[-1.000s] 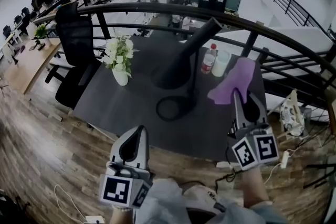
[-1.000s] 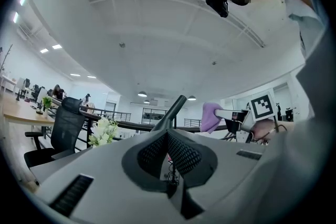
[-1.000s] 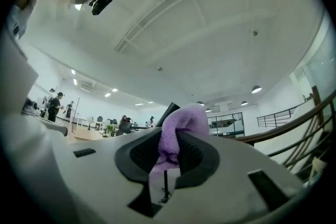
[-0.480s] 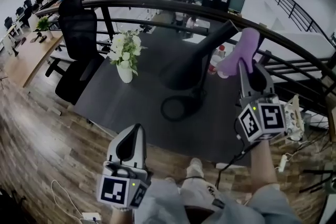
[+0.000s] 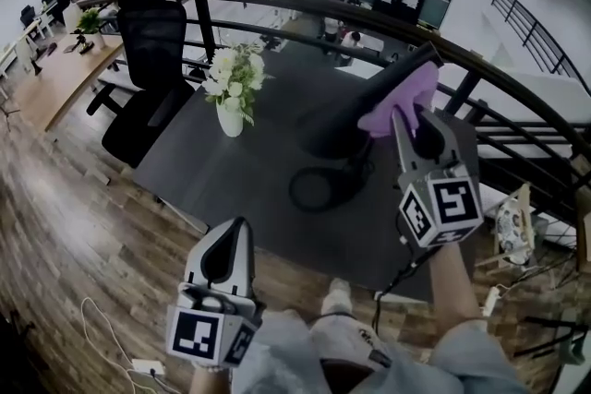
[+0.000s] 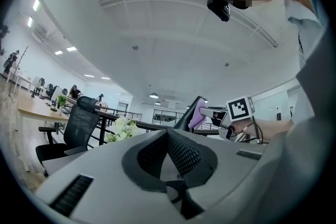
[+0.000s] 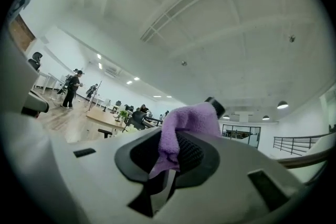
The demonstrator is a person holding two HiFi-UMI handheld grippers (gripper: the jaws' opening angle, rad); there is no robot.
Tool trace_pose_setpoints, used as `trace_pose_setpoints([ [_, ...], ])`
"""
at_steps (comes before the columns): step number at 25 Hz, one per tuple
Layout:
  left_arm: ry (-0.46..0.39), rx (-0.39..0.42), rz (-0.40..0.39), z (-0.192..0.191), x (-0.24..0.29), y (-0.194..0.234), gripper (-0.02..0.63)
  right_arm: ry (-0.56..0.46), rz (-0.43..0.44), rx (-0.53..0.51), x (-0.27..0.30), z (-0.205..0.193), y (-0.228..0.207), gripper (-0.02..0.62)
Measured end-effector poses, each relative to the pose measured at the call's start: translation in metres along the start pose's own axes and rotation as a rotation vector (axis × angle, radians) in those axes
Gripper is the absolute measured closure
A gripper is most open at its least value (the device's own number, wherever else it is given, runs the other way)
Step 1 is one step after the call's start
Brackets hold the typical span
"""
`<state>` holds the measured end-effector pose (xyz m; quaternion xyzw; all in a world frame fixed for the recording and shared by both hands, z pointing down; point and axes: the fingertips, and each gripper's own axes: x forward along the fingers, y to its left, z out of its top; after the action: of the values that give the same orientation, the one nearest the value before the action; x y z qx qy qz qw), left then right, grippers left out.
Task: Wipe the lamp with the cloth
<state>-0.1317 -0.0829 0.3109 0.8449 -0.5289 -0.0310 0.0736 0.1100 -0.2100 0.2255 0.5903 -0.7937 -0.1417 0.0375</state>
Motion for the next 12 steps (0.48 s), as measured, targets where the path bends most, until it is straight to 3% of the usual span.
trace_pose_setpoints([
  [12, -0.005, 0.016, 0.032, 0.001, -0.004, 0.003, 0.600, 0.086, 0.161, 0.036, 0.014, -0.041, 0.073, 0.531],
])
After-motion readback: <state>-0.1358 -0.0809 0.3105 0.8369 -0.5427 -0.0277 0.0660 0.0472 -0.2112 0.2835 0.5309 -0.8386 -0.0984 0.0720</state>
